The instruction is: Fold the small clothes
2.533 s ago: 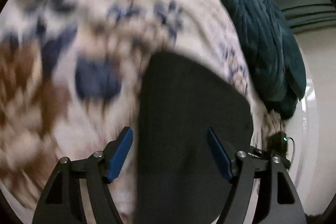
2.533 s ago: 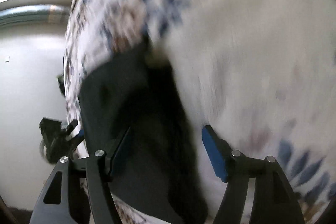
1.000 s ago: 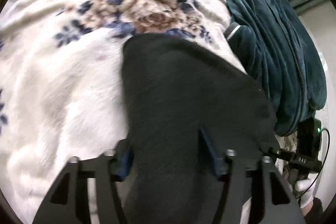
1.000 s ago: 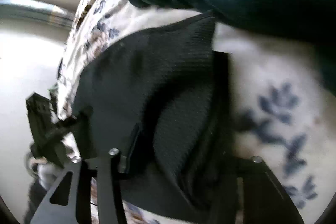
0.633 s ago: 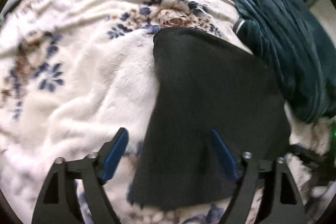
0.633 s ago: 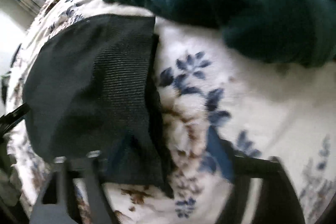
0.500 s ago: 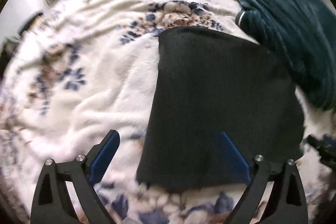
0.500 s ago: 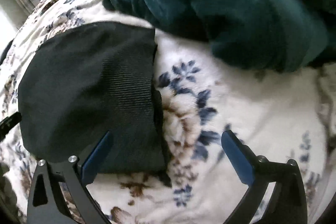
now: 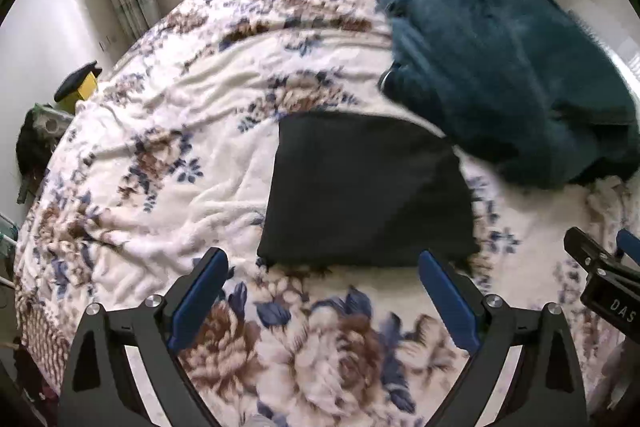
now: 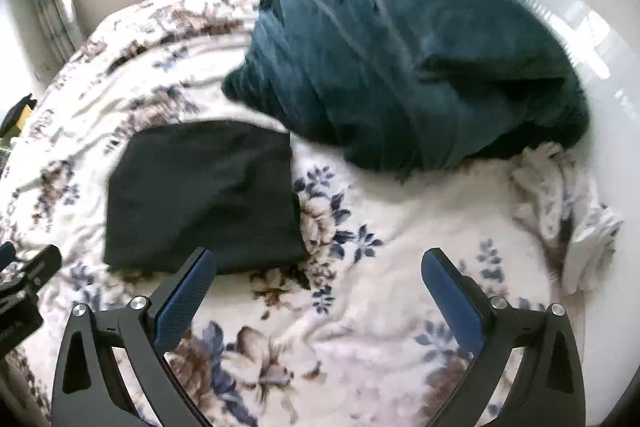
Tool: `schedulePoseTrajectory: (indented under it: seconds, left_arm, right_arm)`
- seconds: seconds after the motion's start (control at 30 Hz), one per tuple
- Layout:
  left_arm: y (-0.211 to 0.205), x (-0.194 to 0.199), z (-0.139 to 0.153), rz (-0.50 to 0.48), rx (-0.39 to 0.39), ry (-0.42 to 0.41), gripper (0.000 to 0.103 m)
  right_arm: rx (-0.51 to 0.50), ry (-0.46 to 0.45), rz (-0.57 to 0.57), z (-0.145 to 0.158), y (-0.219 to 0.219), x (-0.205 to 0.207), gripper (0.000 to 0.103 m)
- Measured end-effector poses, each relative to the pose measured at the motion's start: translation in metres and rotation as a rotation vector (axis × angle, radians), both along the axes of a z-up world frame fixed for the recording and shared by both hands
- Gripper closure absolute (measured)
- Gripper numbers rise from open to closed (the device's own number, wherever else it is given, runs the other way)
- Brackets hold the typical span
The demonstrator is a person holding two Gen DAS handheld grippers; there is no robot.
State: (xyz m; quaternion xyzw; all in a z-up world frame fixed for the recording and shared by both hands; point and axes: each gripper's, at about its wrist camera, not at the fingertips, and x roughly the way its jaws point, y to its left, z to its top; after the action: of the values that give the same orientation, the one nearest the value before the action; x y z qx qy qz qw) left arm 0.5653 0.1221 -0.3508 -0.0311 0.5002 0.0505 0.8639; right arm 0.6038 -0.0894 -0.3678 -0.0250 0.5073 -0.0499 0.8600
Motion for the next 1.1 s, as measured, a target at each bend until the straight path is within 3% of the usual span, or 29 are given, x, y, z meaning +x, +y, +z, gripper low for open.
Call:
schedulePoseTrajectory:
  seconds: [0.27,0.57,0.9,1.1]
  left_arm:
    - [-0.022,-0.075,0.107,0.002,-0.019,-0.083,0.006]
    - [-0.044,-0.163,0.209,-0.004,0.002,-0.175,0.006]
    - [-0.061,-0.229,0.266,0.011,0.017,-0.225,0.005]
    - [-0.067,-0.25,0.283,0.031,0.038,-0.264,0.005]
  right_arm:
    - [-0.014,-0.128,0.022,0.139,-0.01,-0.09,0.0]
    - [0.026,-0.22,0.053,0.267,-0.026,-0.195,0.0]
    - [0.052,-0.291,0.084,0.351,-0.04,-0.287,0.0]
    - [0.056,-0.298,0.094,0.367,-0.047,-0.311,0.0]
